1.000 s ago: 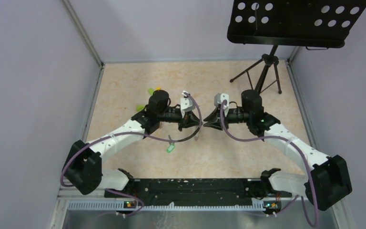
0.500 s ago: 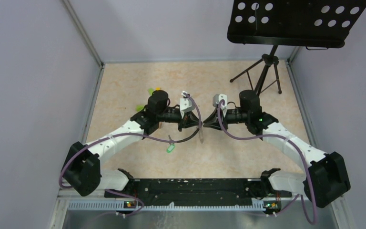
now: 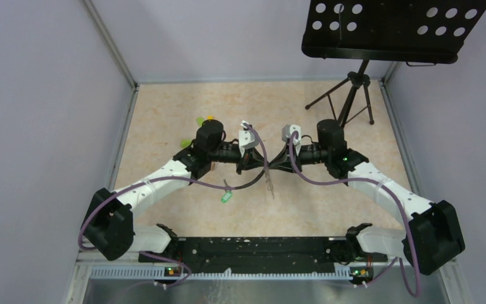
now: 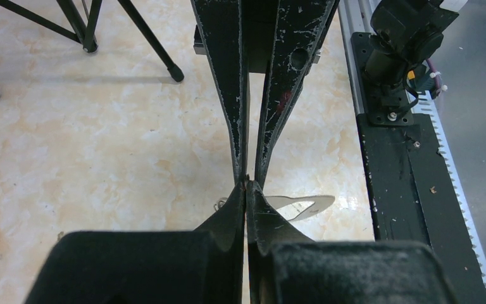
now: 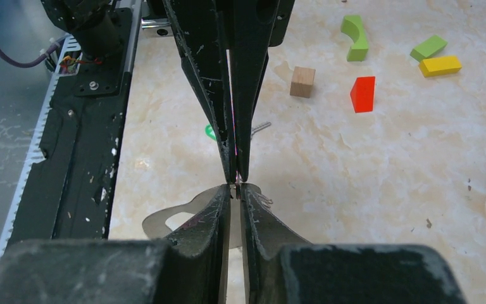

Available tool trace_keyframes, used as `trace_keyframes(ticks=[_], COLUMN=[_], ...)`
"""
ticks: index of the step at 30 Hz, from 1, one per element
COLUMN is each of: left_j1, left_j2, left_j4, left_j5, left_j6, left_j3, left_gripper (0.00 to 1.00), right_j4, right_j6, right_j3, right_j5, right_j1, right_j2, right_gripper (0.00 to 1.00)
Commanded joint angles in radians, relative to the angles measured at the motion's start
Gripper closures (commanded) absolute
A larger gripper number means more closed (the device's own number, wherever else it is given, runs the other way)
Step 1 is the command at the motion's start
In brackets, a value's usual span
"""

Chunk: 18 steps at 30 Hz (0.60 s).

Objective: Put the keys on the keyring
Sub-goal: Adjust the keyring.

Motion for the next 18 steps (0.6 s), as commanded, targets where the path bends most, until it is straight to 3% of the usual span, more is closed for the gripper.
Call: trace_keyframes(ticks=[1, 6, 18], left_j1=[-0.005, -0.005, -0.004], left_j2=[-0.004, -0.002, -0.039], left_j4=[0.055, 0.056, 0.049], left_j5=[0.009, 0.006, 0.009], left_j6=[0.003, 0.005, 0.064], left_j3=[0.024, 0.024, 0.005], left_gripper=[1.0, 1.0, 0.99], right_j4=[0.047, 0.044, 0.053], right_j6=[-0.005, -0.004, -0.014], right_j3=[0.032, 0.036, 0.032], right_j5=[-0.049, -0.051, 0.004], right_j1=[0.009, 0.009, 0.006], right_j2=[-0.003, -0.005, -0.041], right_gripper=[0.92, 1.0, 1.0])
